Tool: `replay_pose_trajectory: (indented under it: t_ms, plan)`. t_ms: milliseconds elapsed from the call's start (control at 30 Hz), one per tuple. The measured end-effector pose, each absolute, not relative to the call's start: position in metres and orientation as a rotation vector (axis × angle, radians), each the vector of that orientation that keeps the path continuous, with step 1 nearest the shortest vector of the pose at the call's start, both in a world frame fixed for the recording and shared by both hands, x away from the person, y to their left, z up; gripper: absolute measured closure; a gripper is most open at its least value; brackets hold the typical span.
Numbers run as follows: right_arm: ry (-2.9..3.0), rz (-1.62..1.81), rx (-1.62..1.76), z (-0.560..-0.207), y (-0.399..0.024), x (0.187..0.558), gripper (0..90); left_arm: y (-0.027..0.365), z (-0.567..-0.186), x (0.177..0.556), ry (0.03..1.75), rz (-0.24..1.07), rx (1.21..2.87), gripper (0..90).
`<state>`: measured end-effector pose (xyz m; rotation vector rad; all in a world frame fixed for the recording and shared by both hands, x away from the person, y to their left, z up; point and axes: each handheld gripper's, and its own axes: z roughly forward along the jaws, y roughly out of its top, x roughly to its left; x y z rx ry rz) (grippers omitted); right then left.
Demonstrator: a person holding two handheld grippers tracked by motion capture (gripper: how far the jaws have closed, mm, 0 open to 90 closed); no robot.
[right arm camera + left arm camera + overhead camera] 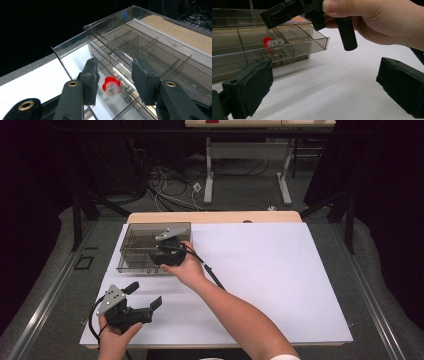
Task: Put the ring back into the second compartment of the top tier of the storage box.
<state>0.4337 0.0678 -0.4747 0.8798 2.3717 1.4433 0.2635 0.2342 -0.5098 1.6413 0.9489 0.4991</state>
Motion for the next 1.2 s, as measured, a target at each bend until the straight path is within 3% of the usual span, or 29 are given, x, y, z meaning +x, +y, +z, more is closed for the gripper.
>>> replay_pose_trajectory:
  t_ms: [433, 867, 1200]
  plan:
    - [2.391, 1.439, 0.816, -0.465, 0.062, 0.428, 39.6, 0.233, -0.511, 0.264, 0.948, 0.494, 1.647, 0.8]
    - [2.383, 1.403, 0.745, -0.450, 0.049, 0.418, 35.6, 0.231, -0.512, 0.266, 0.956, 0.482, 1.647, 0.8]
    - [2.354, 1.416, 0.793, -0.442, 0.024, 0.406, 27.8, 0.228, -0.512, 0.268, 0.944, 0.481, 1.658, 0.8]
